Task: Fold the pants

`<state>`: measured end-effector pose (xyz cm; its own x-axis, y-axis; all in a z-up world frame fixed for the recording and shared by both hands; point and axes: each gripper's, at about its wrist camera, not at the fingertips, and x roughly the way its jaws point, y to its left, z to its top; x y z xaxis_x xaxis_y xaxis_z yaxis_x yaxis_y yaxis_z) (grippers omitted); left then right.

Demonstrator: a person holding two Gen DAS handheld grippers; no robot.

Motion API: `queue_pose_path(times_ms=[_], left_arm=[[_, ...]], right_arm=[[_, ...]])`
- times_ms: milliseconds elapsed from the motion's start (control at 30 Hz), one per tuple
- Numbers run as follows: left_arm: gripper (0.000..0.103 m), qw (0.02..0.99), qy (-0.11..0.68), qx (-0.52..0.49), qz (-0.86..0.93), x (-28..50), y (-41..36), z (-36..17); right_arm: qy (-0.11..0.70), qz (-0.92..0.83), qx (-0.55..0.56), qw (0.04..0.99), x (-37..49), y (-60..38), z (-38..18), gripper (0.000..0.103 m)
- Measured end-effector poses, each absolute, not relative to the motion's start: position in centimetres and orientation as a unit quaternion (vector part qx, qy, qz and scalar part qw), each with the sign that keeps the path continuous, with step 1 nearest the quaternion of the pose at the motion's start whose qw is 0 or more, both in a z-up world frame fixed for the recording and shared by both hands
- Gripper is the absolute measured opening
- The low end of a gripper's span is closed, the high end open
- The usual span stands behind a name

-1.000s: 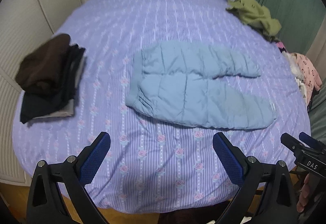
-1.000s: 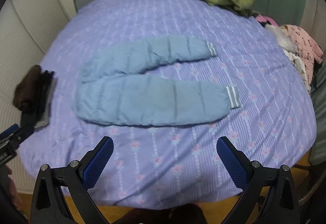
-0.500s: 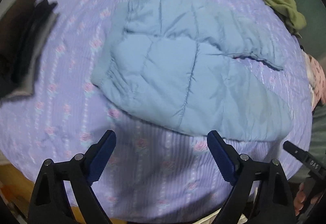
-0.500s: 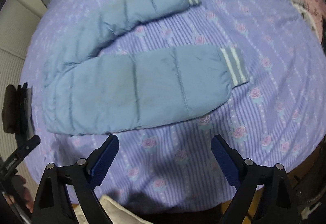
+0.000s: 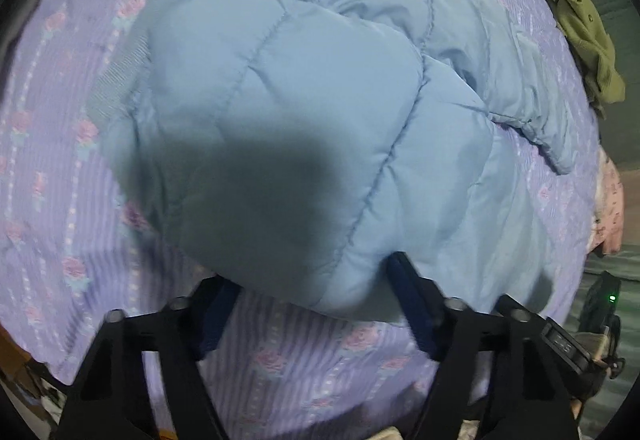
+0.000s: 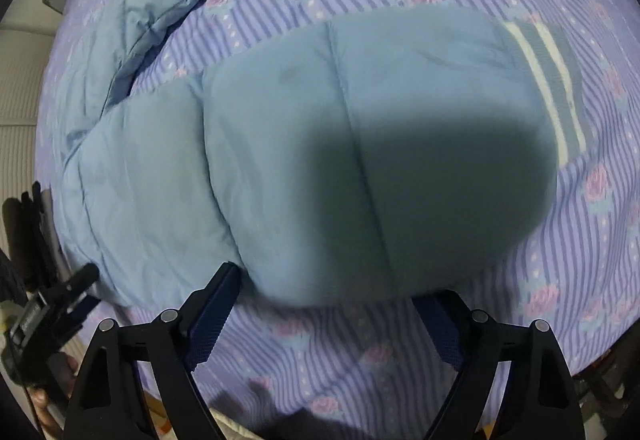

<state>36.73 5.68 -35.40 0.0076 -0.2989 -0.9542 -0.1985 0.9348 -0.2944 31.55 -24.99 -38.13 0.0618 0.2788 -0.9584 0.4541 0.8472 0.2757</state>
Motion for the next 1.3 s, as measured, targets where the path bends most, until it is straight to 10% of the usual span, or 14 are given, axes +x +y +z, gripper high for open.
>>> queue_pose_path(times_ms=[267,600,1167,1233,1300], left_arm=[[0.020,0.703,0.682,-0.199,-0.045,36.0,6.7,-33.0],[0.018,0.787,0.589,-0.163,-0.080,39.8,5.5,-23.9],[0.020,0.800,0.592,-0.082,-0.049,56.6,2.3,-24.7],[0.024,0.799,0.596,-0.068,-0.038,57.4,2.0,-25.0],[0.044,0.799,0.599,-0.041,-0.021,58.0,1.8,-25.1]], right_arm=[[0.666,-0.050,0.215,0.713,32.6,-23.2,-34.0,0.016],[0.543,-0.051,0.176,0.820,35.2,-23.4,-22.3,0.013],[0.527,-0.087,0.098,0.840,51.0,-25.8,-22.7,0.013],[0.532,-0.076,0.091,0.838,52.1,-25.5,-22.6,0.015],[0.533,-0.086,0.084,0.837,52.7,-25.8,-22.2,0.046]])
